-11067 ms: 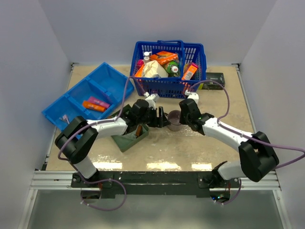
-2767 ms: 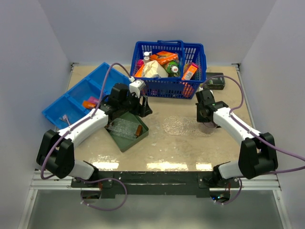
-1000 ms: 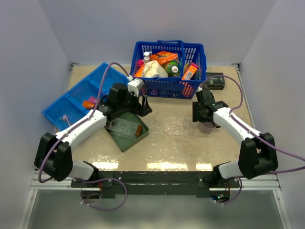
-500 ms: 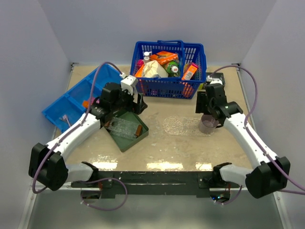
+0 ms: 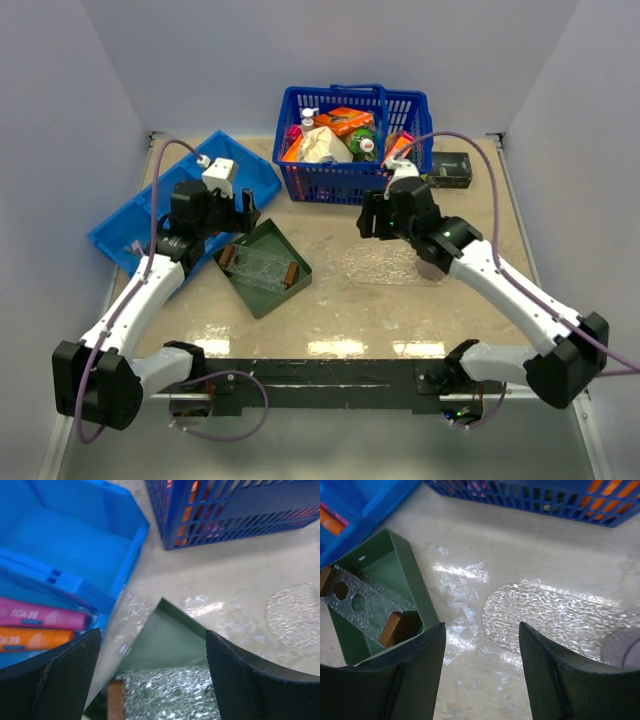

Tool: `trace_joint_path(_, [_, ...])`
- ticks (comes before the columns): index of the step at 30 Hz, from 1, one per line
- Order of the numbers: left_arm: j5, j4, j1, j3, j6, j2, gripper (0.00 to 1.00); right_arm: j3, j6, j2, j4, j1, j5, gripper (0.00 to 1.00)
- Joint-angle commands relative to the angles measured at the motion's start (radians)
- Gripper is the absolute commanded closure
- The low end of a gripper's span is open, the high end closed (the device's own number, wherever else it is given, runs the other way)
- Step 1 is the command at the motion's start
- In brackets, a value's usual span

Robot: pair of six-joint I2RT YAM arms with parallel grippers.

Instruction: Prepare toiletry sets of a toothbrush and toothpaste on the tray

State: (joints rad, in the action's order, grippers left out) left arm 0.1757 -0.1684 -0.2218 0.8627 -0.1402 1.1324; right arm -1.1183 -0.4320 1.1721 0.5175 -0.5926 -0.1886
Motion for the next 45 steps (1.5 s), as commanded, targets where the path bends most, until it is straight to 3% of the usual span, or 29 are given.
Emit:
trace_joint_path(1, [-0.166, -0.086, 0.001, -0.033, 0.08, -0.056, 0.13, -0.023, -0.07, 0.115, -0.112, -0.05, 0.023, 0.38])
trace_joint_path(8, [-0.281, -0.216, 0.001, -0.016, 0.065, 0.016, 0.23, -0.041, -0.036, 0.115, -0.165, -0.053, 0.025, 0.38])
trace_joint_path(15, [-0.194, -0.296, 0.022, 0.047, 0.07, 0.127, 0.33, 0.018, 0.018, -0.011, -0.191, -0.052, -0.161, 0.36])
trace_joint_path(21, [-0.18, -0.364, 0.027, 0.076, 0.06, 0.188, 0.35, 0.011, 0.088, -0.095, -0.203, -0.052, -0.276, 0.32])
trace_joint_path(45, [-0.173, -0.427, 0.027, 0.058, 0.042, 0.234, 0.39, 0.034, 0.136, -0.049, -0.24, -0.053, -0.29, 0.3])
